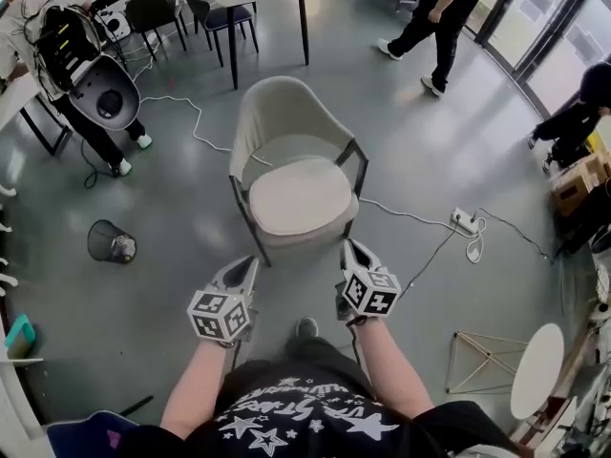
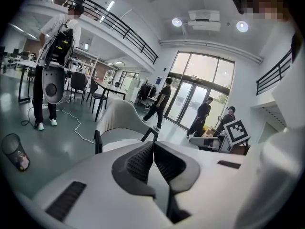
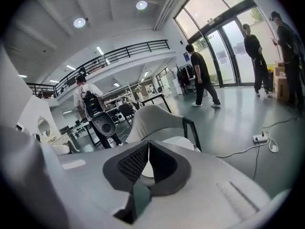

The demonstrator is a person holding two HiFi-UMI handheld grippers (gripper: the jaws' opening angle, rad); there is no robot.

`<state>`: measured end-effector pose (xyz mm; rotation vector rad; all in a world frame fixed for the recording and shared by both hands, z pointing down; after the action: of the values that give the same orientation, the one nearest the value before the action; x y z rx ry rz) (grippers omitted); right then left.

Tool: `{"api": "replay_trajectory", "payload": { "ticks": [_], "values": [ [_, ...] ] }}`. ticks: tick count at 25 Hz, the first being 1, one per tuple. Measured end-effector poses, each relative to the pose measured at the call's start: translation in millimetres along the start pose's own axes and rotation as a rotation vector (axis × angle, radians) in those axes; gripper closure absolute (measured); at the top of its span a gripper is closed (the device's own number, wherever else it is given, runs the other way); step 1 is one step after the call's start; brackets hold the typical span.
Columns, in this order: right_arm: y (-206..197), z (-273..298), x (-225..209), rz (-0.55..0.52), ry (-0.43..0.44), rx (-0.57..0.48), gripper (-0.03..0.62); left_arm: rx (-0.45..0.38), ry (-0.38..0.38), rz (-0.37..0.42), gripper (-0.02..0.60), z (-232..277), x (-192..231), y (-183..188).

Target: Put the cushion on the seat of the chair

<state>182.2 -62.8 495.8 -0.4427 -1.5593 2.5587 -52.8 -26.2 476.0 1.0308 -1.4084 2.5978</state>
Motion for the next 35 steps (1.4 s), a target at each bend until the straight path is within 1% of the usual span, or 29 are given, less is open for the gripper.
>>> {"api": "replay_trajectory", "payload": {
  "ticks": [4, 8, 12, 16, 24, 30, 35],
  "values": [
    [-8.3, -16.6, 40.7, -0.011, -0.018, -0.010, 0.586, -0.002, -0.038, -0.001, 0.568, -38.4, 10.2, 0.9],
    [-17.3, -32.3, 81.4, 0.030, -0.026, -0.026, 0.586, 0.014, -0.057, 0.024, 0.568, -78.8, 29.3, -5.5],
    [-22.7, -46.9, 112.8, 0.014, -0.030, -0.047, 0.586, -0.005, -0.065, -0.002, 0.568, -111.3, 46.7, -9.1],
    [-26.3, -62.8, 134.2, -0.001, -0.045, -0.067, 0.586, -0.036, -0.092, 0.012, 0.568, -137.4, 47.8, -9.4],
    [-34.6, -104.0, 179.4, -0.011, -0.089, -0.101, 0.589, -0.056, -0.145, 0.051, 0.568, -190.7, 50.8, -11.8],
    [-50.3, -130.9, 202.4, -0.044, -0.113, -0.069, 0.591, -0.077, -0.181, 0.085, 0.568, -218.2, 44.3, -10.8],
    [-57.1, -140.3, 216.6, -0.065, -0.128, -0.057, 0.591, -0.087, -0.187, 0.075, 0.568, -231.4, 47.4, -12.5]
  ]
}}
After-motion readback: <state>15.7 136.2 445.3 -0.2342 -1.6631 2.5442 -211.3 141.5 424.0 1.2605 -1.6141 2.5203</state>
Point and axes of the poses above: the fingertips, and each gripper's own axes: z forward along the fingers, x to its left, y out of its top, the point moved 2 cm from there along -z, backward along the fingers, and after that the axes turned 11 degrees about -z, right-handed, at the moved point
